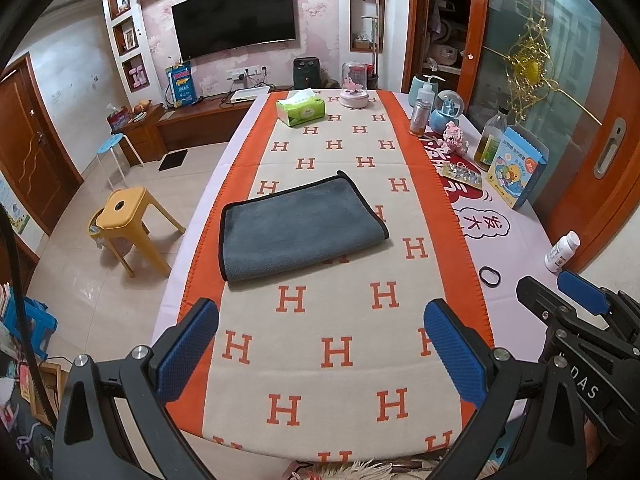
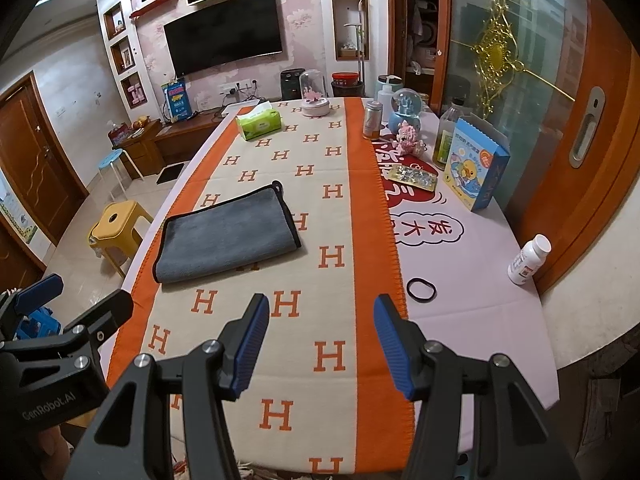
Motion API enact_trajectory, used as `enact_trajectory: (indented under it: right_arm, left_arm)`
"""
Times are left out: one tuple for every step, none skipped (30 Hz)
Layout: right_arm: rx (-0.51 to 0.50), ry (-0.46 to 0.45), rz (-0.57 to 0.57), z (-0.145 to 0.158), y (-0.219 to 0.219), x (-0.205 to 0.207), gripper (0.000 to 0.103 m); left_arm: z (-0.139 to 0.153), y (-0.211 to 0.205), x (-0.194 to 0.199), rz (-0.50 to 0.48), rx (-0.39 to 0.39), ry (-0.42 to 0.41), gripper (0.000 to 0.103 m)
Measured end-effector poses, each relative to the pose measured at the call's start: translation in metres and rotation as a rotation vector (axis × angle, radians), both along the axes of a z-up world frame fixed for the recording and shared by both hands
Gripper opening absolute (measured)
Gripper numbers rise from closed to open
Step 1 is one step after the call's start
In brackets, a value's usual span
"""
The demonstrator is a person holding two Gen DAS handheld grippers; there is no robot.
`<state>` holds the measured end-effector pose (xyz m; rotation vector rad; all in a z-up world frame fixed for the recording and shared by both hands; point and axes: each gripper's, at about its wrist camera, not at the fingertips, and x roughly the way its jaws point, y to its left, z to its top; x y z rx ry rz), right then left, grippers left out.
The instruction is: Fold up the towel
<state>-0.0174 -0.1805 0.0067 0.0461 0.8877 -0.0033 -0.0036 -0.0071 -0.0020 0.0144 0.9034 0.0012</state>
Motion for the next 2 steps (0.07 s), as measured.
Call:
enact_trajectory:
  right_arm:
    - [0.001,0.001,0.001,0.0007,-0.0009,-0.0001,0.055]
    - [0.001,0.002,0.001,0.0005,-0.0002,-0.0007,0.055]
  left_arm:
    - [-0.0010,0.0014,-0.0019,-0.001,-0.002,0.002,0.102]
    - [-0.0021,0.0027,-0.0040,-0.001,-0.003,0.005,0.102]
